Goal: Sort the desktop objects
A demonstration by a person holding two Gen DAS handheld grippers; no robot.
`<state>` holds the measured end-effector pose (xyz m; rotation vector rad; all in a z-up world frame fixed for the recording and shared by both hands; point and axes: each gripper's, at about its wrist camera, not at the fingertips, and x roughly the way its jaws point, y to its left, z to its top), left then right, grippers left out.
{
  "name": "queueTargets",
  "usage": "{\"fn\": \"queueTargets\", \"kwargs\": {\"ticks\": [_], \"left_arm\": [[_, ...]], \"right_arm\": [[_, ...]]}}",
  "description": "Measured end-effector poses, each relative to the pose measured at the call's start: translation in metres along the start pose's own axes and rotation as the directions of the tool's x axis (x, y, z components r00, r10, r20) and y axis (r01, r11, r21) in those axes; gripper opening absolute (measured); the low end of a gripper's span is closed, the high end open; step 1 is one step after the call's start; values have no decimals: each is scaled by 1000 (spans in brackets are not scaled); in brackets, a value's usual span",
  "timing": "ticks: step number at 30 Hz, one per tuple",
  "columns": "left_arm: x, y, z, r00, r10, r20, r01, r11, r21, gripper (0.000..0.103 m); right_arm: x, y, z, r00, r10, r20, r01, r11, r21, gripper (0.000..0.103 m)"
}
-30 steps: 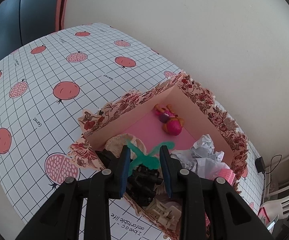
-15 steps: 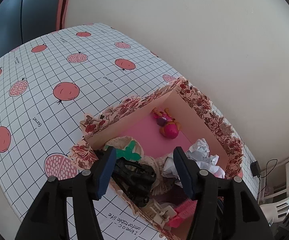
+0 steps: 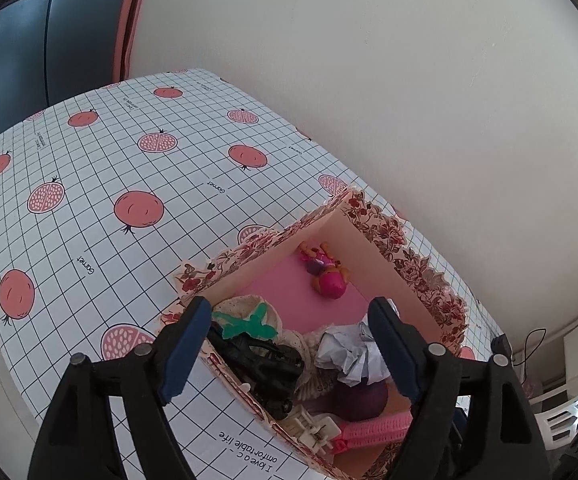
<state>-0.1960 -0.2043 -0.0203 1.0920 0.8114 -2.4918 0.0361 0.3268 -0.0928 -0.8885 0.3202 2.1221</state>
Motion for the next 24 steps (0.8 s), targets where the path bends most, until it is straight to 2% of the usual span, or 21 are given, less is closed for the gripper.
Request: {"fn": "queueTargets", "kwargs": {"ticks": [3,5,10,13,15,16,24], "left_arm": [[-2,0,1,1000,7,6,-7,1000,1,86],[-2,0,1,1000,13,6,-13,1000,4,86],[2,1,1,999,52,-13,-52,999,12,89],[3,3,1,998,61,-25,-61,998,5,90],[4,4,1,997,70,-24,-70,998,8,102],[4,4,1,997,75,-17,-75,997,10,103],[2,2,0,995,100,7,-101,994,30,103]], "right_arm": [[-3,-1,2,1000,2,11,-2,1000,1,74],[-3,-3,3,1000,4,12,-4,1000,6,85],[-5,-7,4,1000,-7,29,6,1000,23,96],[-4,-9,4,999,-14,37,13,1000,25,97],[-4,-10,4,999,-17,36,16,999,31,101],[-4,-11,4,999,-14,36,12,999,34,103],[-3,-14,4,1000,-13,29,11,999,41,103]]}}
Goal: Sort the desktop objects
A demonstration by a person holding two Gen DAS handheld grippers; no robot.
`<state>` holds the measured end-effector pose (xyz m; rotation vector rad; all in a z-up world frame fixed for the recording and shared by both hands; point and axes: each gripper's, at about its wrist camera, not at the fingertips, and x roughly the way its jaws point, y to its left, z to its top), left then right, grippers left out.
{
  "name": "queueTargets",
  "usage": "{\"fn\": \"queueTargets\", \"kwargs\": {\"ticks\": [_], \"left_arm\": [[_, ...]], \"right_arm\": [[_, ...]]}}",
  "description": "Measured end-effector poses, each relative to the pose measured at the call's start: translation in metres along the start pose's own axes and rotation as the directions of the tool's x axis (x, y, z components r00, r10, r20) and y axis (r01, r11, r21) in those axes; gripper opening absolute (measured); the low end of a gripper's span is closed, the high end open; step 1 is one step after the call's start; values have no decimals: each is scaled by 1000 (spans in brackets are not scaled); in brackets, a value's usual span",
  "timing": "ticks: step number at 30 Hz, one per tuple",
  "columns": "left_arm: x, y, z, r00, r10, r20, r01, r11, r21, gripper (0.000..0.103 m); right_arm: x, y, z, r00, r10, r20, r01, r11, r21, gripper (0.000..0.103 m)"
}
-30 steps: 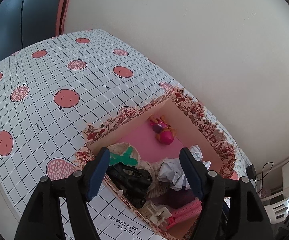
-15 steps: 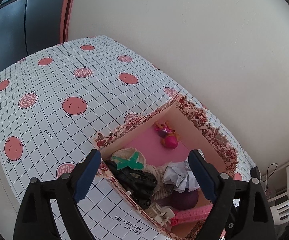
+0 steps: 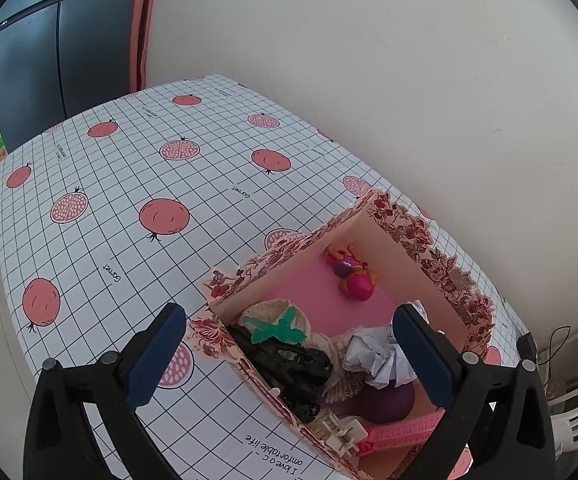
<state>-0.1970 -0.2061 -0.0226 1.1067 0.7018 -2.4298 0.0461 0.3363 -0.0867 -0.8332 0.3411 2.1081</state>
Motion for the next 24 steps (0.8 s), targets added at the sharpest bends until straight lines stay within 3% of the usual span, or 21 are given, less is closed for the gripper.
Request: {"fn": "queueTargets", "kwargs": {"ticks": [11,24], "left_arm": [[1,-8,-6,999,48,-3,-48,998,43,103],[-21,-25,-16,1000,28,-7,-27,995,93,103]], "right_arm": [[-2,-1,-2,1000,-19,-11,19,1000,-21,103],[-30,-11,-3,998,-54,7,55,997,-57,103]]}}
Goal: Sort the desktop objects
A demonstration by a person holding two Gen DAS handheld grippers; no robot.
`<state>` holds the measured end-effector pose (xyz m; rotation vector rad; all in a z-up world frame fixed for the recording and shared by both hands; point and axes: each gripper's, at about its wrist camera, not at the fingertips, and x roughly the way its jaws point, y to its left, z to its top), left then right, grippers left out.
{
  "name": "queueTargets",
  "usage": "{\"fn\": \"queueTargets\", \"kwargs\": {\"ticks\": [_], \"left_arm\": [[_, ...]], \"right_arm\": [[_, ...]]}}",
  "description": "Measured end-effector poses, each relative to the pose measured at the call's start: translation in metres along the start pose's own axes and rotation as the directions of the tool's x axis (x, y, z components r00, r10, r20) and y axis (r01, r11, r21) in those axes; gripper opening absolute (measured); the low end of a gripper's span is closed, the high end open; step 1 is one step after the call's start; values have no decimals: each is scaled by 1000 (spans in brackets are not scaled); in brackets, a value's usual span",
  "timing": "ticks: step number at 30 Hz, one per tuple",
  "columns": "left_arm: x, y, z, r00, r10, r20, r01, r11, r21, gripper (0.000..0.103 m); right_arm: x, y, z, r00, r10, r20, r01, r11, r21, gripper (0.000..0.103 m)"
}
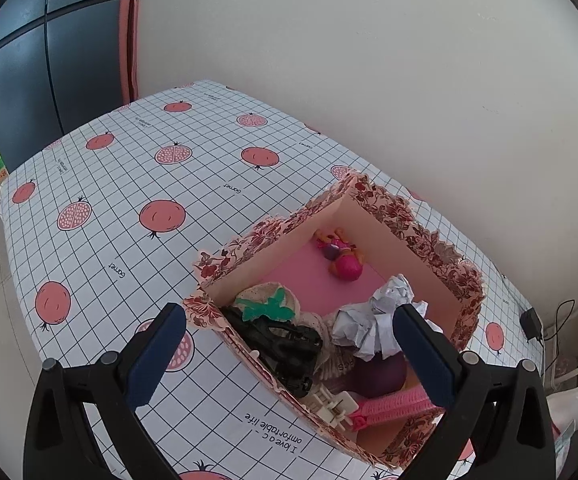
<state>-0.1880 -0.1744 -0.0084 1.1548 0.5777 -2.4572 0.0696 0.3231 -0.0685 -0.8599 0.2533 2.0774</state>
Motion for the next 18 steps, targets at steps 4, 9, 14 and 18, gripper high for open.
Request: {"fn": "queueTargets", "kwargs": {"ticks": [4,9,14,18], "left_arm": [[-15,-6,-8,1000,-3,15,3,999,33,103],[-36,-15,-24,998,-42,39,40,997,64,103],[-57,-22,-42,996,-75,54,71,994,83,103],[-73,-29,-54,993,-98,68,89,988,123,103]], "right_arm": [[-11,-4,-3,1000,-14,8,14,1000,4,103],[-25,-8,-11,1000,-2,7,2,1000,21,103],[-44,-11,-23,999,-30,31,30,1000,-7,103],[-55,-14,-35,998,-44,38,45,998,-39,103]]}}
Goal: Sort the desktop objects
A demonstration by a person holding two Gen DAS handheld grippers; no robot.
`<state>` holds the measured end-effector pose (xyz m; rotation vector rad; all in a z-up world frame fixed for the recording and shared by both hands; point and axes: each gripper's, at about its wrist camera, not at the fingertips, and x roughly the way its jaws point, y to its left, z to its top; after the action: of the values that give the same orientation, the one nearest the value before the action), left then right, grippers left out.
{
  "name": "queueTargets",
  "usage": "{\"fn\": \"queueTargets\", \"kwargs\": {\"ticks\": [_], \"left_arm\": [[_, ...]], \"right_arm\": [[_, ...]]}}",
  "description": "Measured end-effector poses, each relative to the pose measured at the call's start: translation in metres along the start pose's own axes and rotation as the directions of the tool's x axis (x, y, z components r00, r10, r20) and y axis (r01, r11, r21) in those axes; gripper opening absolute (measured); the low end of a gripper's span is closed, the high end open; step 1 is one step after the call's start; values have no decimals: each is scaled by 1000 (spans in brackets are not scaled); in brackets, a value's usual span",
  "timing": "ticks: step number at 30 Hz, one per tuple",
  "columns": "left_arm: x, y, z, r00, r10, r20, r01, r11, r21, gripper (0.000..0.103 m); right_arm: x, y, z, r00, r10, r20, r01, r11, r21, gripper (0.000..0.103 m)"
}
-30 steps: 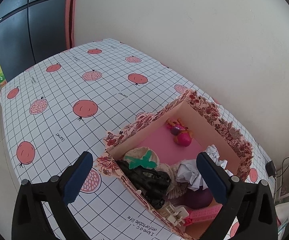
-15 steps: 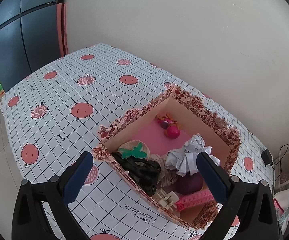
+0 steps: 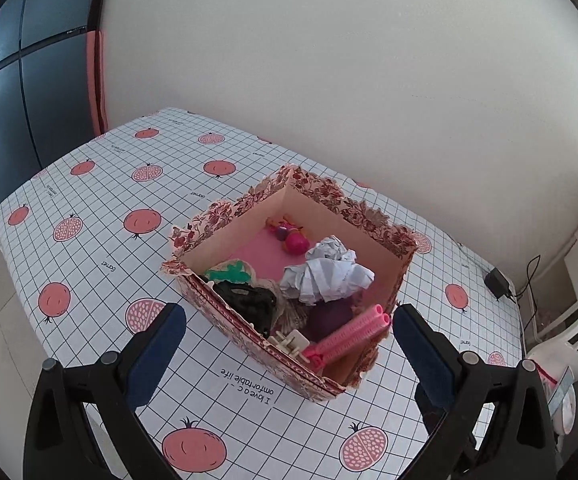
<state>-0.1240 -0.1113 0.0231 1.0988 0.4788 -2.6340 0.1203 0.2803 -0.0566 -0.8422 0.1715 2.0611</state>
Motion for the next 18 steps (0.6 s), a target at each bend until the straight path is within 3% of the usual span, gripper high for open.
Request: {"fn": "queueTargets", "kwargs": {"ticks": [18], "left_arm": [[-43,-18,-57,998,-19,55,13,994,108,103]], "right_arm": [[-45,-32,-39,998,-55,3,55,999,1,103]]}}
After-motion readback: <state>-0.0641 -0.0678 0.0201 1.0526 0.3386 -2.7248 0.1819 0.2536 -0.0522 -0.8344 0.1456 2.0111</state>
